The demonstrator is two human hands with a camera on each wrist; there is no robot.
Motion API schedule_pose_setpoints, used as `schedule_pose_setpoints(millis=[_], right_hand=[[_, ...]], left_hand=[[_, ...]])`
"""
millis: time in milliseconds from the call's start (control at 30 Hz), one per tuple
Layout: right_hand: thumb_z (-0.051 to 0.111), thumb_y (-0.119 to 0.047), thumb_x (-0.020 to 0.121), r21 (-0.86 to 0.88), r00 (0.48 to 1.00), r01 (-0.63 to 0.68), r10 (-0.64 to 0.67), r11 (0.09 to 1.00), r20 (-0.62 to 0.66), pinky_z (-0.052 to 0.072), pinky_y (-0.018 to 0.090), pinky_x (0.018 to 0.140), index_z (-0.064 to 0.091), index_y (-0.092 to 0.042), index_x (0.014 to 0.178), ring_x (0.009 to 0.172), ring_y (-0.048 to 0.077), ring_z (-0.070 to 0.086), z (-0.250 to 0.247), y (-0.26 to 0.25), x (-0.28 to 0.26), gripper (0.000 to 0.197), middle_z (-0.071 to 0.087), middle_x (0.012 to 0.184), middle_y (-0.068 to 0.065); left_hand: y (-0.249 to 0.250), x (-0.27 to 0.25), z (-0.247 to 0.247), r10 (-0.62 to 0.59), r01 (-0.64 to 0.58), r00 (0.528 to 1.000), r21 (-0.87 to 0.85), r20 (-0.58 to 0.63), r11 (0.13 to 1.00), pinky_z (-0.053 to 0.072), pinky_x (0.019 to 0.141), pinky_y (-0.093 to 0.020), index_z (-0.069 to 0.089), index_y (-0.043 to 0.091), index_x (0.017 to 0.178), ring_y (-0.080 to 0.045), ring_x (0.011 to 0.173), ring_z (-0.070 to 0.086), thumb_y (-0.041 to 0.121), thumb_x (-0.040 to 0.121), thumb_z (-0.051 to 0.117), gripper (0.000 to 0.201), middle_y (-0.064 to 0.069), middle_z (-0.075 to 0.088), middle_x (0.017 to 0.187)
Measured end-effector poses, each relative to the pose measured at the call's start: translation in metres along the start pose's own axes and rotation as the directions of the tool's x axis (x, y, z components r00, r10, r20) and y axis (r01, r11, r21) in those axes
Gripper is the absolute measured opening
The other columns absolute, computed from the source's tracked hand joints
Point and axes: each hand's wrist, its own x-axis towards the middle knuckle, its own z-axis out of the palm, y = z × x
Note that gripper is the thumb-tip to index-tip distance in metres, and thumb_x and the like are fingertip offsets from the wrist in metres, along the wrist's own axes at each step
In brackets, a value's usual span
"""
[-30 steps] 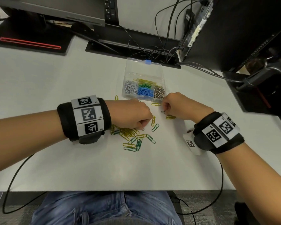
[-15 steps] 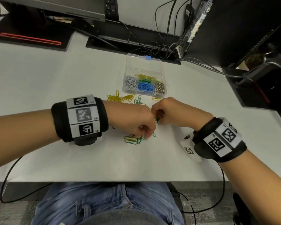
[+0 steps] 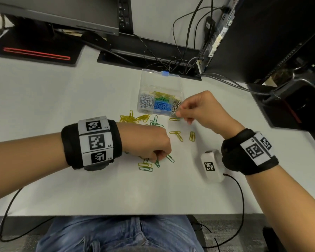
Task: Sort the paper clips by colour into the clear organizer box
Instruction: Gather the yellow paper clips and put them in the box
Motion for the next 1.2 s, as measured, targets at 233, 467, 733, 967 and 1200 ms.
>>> schedule_pose_setpoints(millis=[233, 467, 733, 967, 1200], right_hand=[[0.067, 0.0, 0.081, 0.518, 0.998, -0.061, 0.068, 0.853, 0.005, 0.055, 0.02, 0.057, 0.07, 0.004, 0.091, 0.06, 0.014, 0.059, -0.009, -0.006, 0.021, 0.01, 0.067, 0.077, 0.014], [0.067, -0.001, 0.082, 0.556, 0.997, -0.033, 0.069, 0.83, -0.045, 0.055, 0.023, 0.059, 0.069, 0.004, 0.09, 0.062, 0.016, 0.06, -0.011, -0.001, 0.028, 0.01, 0.066, 0.071, 0.011], [0.071, 0.0, 0.079, 0.325, 0.966, -0.026, 0.107, 0.945, -0.236, 0.049, 0.022, 0.051, 0.066, 0.009, 0.086, 0.051, 0.011, 0.054, -0.004, 0.001, 0.044, 0.012, 0.064, 0.071, 0.013], [0.073, -0.004, 0.078, 0.052, 0.973, 0.028, -0.015, 0.998, -0.232, 0.046, 0.016, 0.052, 0.066, -0.008, 0.073, 0.054, 0.009, 0.054, 0.012, -0.009, 0.067, 0.01, 0.063, 0.066, 0.006], [0.068, -0.009, 0.082, -0.379, 0.975, 0.116, -0.177, 0.918, -0.13, 0.034, 0.011, 0.054, 0.072, -0.015, 0.09, 0.062, 0.003, 0.045, 0.022, -0.018, 0.059, 0.011, 0.062, 0.083, -0.001]], left_hand=[[-0.002, -0.015, -0.008, -0.039, 0.008, 0.986, -0.192, -0.16, 0.981, 0.035, 0.066, -0.003, 0.073, 0.018, 0.1, 0.003, 0.072, 0.055, 0.018, 0.086, 0.066, 0.015, 0.011, 0.065, 0.085], [-0.036, -0.026, -0.054, -0.317, 0.108, 0.814, -0.41, -0.486, 0.906, 0.037, 0.061, -0.001, 0.076, 0.019, 0.09, 0.013, 0.068, 0.056, 0.018, 0.079, 0.075, 0.012, 0.021, 0.063, 0.075], [-0.076, 0.018, -0.082, -0.45, 0.281, 0.712, -0.37, -0.539, 0.886, 0.04, 0.064, -0.01, 0.076, 0.011, 0.092, -0.002, 0.068, 0.057, 0.015, 0.078, 0.075, 0.015, 0.003, 0.069, 0.079], [-0.08, -0.002, -0.081, -0.424, 0.282, 0.71, -0.326, -0.562, 0.903, 0.034, 0.056, -0.001, 0.073, 0.015, 0.098, 0.004, 0.066, 0.05, 0.021, 0.077, 0.077, 0.023, 0.005, 0.068, 0.087], [-0.064, -0.035, -0.066, -0.425, 0.377, 0.777, -0.197, -0.464, 0.905, 0.031, 0.054, -0.011, 0.072, 0.019, 0.086, -0.002, 0.063, 0.046, 0.023, 0.077, 0.076, 0.01, 0.018, 0.055, 0.07]])
